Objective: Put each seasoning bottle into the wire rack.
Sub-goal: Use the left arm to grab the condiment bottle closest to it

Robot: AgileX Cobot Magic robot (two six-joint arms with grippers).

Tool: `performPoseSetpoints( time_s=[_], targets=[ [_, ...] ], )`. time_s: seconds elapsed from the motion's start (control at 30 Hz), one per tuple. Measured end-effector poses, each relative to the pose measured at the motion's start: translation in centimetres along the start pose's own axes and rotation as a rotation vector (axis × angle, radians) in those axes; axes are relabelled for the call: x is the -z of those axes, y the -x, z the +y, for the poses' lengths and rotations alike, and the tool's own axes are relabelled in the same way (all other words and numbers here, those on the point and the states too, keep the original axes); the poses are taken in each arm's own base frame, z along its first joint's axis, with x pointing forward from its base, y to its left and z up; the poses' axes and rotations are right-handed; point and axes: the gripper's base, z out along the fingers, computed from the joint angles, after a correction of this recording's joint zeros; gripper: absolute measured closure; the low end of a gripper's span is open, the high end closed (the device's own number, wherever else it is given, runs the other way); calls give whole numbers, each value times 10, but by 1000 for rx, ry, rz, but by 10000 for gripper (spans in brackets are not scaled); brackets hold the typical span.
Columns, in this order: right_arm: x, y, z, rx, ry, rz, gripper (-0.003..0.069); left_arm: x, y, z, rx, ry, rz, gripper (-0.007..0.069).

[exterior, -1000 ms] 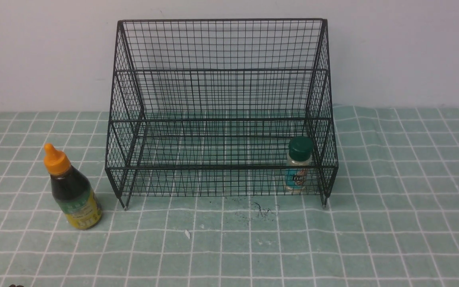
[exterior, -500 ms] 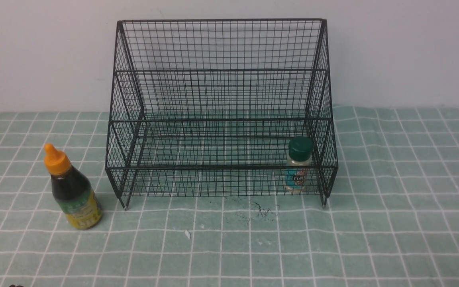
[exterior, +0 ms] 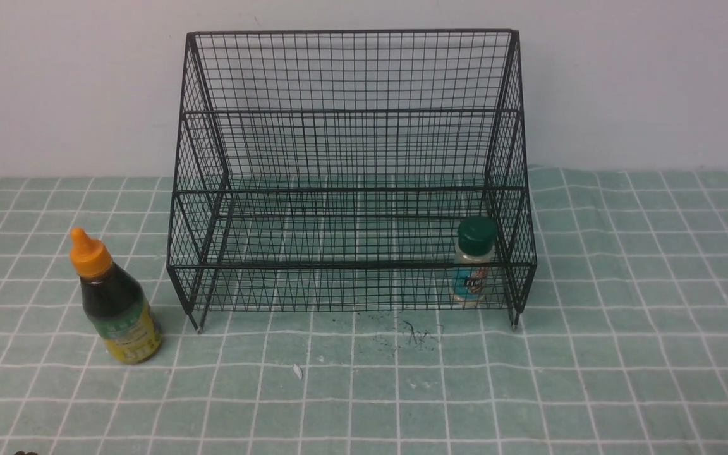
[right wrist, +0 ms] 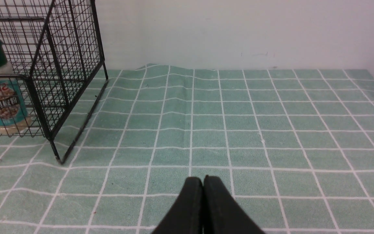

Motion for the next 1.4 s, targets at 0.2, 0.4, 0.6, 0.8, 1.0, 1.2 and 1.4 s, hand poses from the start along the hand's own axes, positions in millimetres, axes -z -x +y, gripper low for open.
performPoseSetpoints(
  time_s=[0.2, 0.4, 0.6, 0.8, 1.0, 1.2, 1.4],
  targets=[
    [0, 0, 0, 2, 0, 0, 672, 0, 0, 0, 0, 0, 0, 631],
    [0, 0, 0, 2, 0, 0, 672, 0, 0, 0, 0, 0, 0, 631],
    [0, 0, 0, 2, 0, 0, 672, 0, 0, 0, 0, 0, 0, 631],
    [0, 0, 0, 2, 0, 0, 672, 0, 0, 0, 9, -2, -4, 631],
    [0, 0, 0, 2, 0, 0, 672, 2, 19, 0, 269, -30, -213, 631],
    [0, 0, 0, 2, 0, 0, 672, 23, 55, 26, 740, 59, -697, 631],
    [0, 0, 0, 2, 0, 1, 672, 64, 146, 10, 472, -48, -727, 631]
  ],
)
